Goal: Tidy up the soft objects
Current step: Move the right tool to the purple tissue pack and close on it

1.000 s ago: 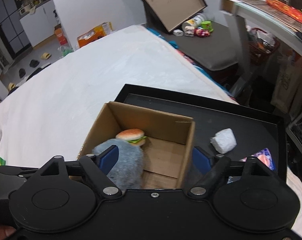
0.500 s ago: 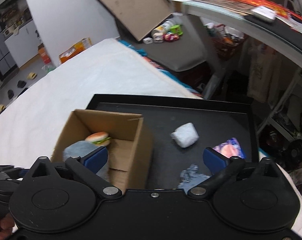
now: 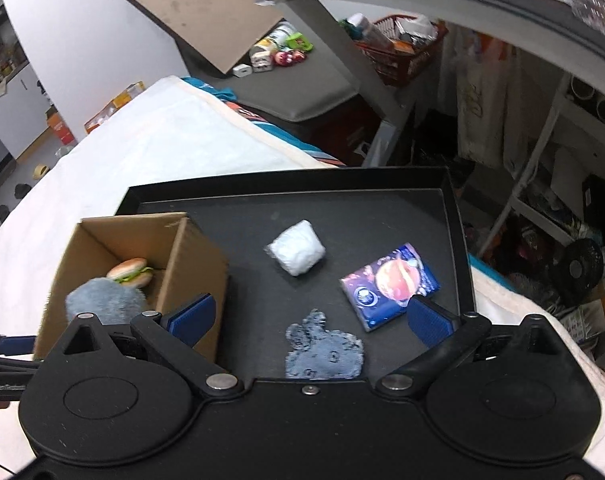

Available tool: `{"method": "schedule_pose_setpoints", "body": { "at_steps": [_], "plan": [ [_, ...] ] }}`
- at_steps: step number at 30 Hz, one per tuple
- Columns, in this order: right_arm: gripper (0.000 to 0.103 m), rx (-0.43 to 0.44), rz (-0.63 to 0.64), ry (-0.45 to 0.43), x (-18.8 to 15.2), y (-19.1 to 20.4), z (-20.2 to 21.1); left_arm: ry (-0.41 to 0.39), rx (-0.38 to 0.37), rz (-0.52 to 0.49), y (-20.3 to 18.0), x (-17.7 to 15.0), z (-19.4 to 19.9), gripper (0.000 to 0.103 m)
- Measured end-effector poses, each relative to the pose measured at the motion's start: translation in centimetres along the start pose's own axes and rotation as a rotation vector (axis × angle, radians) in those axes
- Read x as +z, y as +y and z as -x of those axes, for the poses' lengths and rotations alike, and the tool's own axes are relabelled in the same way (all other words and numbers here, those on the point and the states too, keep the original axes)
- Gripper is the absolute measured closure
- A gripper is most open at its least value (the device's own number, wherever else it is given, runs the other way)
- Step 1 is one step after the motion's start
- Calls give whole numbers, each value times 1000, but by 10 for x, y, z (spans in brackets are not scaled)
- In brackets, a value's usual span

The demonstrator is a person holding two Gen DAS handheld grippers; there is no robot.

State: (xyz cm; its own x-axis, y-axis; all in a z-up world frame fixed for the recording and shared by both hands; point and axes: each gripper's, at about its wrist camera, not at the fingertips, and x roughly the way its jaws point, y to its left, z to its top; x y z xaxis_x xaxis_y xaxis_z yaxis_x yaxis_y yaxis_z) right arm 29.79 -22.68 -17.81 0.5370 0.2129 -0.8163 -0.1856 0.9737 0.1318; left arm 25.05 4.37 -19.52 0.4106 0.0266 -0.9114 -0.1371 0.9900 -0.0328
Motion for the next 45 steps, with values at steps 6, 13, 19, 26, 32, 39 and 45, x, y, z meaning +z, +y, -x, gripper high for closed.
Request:
{"method": "schedule_pose_setpoints", "body": {
  "at_steps": [6, 13, 19, 26, 32, 39, 45],
  "plan": [
    [0, -36, 15, 11, -4, -17, -18, 9, 34, -24, -10, 2, -5, 21],
    [0, -79, 34, 36, -8, -36, -40, 36, 68, -43, -18, 5, -15, 21],
    [0, -67, 26, 55, -6, -45, -53, 47, 91, -57, -25, 8, -21, 21],
    [0, -61, 52, 60, -1, -44, -66, 58, 95, -80, -30, 10, -26, 21],
    [0, -72, 76, 81, 2, -43, -79, 64, 88, -78, -29, 9, -28, 21],
    [1, -101, 109, 97, 1, -41, -89, 66, 70, -69, -27, 10, -30, 21],
    [26, -101, 110, 116, 2, -41, -86, 56, 62, -70, -29, 11, -28, 21]
  ]
}}
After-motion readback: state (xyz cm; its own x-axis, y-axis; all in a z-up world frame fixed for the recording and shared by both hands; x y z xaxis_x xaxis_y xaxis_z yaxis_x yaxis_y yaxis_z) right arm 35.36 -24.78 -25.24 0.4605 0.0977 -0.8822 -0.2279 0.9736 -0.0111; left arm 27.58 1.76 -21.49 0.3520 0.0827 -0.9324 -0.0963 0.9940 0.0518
